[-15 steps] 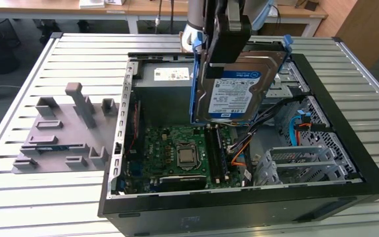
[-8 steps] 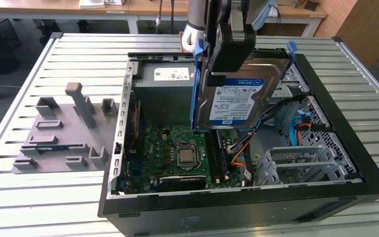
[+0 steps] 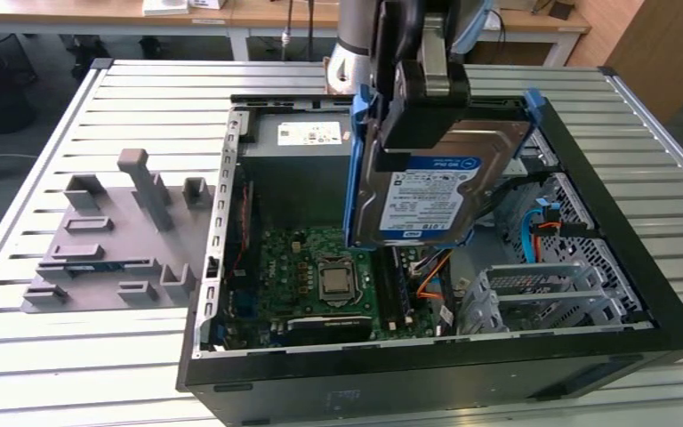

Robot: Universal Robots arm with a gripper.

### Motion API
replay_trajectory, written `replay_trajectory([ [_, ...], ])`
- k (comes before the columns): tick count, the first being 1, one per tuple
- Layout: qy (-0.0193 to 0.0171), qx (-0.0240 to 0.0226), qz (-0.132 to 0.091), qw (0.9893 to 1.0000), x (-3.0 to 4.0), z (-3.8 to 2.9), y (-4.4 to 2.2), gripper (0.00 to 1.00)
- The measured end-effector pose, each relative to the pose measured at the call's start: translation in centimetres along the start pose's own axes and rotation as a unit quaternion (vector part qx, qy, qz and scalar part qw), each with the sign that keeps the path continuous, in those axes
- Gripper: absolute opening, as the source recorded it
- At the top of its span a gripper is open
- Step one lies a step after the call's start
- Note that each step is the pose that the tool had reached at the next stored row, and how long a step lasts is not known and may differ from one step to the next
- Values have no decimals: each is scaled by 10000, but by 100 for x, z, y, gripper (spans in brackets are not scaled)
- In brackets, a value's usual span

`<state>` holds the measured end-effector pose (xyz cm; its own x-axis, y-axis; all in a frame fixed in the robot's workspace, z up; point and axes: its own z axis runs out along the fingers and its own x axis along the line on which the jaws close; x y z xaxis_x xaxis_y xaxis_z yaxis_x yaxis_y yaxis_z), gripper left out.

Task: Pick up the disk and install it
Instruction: 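Insert the disk into the insertion slot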

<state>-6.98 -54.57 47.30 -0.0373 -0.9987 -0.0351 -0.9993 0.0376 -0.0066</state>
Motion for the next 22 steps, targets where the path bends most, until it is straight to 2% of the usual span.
replay_trajectory([
  [3, 0, 0, 0, 10000, 28, 1, -20, 36],
  [5, -1, 0, 0, 10000, 30, 2, -58, 36],
  [14, -1, 0, 0, 10000, 22, 10, -323, 36],
  [18, 1, 0, 0, 10000, 30, 14, -368, 36],
  [22, 2, 0, 0, 10000, 83, 19, -387, 36],
])
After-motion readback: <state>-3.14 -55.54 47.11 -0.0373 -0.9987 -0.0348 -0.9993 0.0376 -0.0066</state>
